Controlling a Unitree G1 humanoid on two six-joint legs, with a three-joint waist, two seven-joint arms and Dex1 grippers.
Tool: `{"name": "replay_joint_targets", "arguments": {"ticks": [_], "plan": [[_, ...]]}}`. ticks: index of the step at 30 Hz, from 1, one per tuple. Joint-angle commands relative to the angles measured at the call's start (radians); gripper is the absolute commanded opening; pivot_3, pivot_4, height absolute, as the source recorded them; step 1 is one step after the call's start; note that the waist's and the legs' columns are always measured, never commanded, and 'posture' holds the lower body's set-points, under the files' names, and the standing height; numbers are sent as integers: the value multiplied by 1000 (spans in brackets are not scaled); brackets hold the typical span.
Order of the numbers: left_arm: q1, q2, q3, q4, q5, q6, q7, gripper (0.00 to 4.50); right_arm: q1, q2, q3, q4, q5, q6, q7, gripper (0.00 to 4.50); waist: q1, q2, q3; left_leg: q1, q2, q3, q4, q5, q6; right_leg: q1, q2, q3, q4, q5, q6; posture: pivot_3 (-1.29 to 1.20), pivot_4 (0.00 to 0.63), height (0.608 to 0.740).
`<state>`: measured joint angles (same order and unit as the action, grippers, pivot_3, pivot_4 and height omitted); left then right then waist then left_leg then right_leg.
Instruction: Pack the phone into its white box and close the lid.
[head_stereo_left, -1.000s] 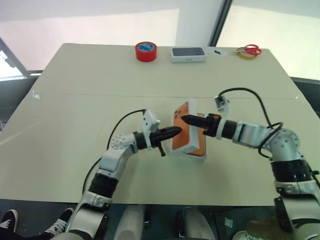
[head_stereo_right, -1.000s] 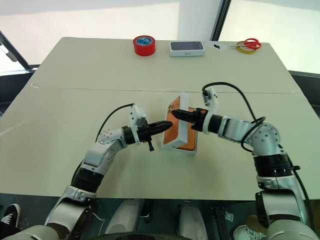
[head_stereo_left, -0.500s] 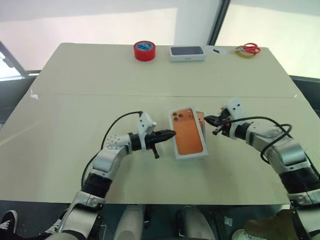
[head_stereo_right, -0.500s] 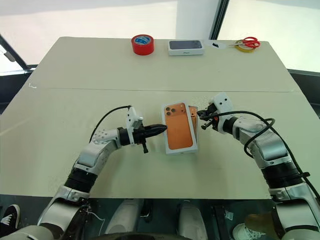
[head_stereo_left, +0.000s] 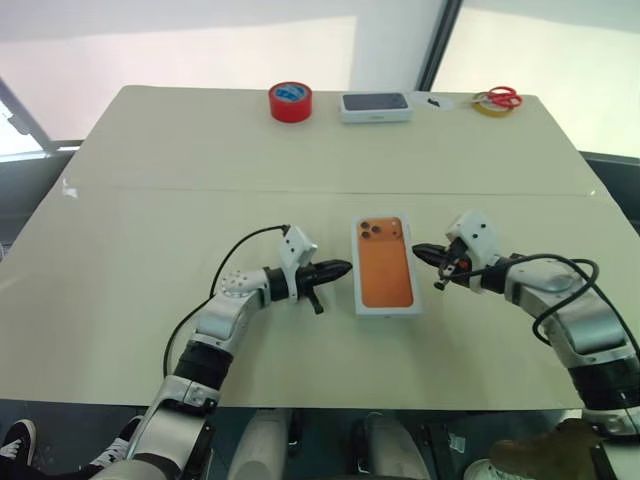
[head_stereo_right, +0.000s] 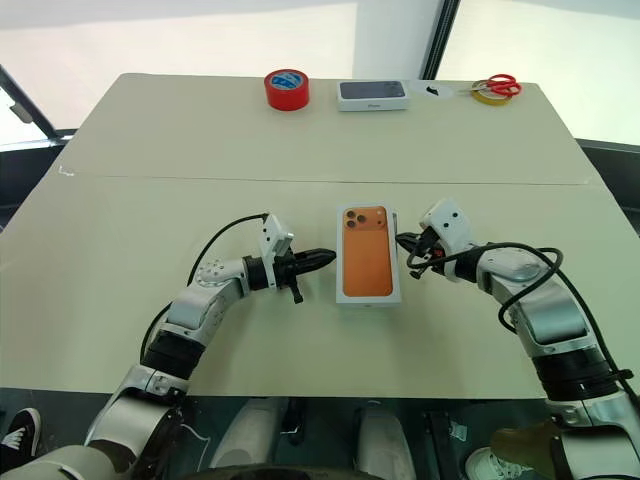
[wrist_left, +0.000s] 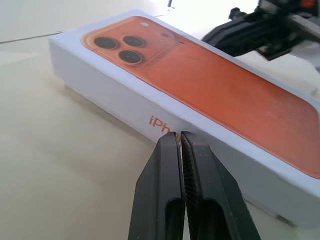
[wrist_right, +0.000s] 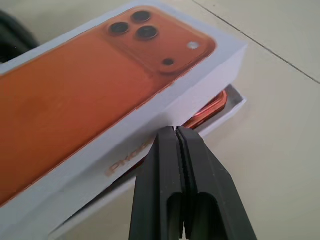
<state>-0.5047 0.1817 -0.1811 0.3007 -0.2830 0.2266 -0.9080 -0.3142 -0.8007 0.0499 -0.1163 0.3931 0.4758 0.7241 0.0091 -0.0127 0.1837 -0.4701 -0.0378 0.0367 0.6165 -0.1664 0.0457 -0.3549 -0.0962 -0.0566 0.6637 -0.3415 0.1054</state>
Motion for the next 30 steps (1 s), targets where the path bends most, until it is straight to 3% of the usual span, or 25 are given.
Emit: {"name": "replay_joint_targets", "arguments": {"ticks": [1,10,30], "plan": [[-27,-40,-11,26,6,-40,-7,175,-1,-1,-29,-75,10,6,33,52,3,0,0,0,0,0,0,0,0,0,0,0,0,0,0,0,150,735],[-100,-94,3,88,16,-57,-5,175,-45,28,-20,16,-114,-16,-3,52,5,0,0,-1,0,0,3,0,0,1,0,0,0,0,0,0,150,735],[-62,-51,22,50,28,-76,9,175,-25,44,-22,40,-218,-41,26,52,3,0,0,0,0,0,3,0,0,1,0,0,0,0,0,0,150,735]]}}
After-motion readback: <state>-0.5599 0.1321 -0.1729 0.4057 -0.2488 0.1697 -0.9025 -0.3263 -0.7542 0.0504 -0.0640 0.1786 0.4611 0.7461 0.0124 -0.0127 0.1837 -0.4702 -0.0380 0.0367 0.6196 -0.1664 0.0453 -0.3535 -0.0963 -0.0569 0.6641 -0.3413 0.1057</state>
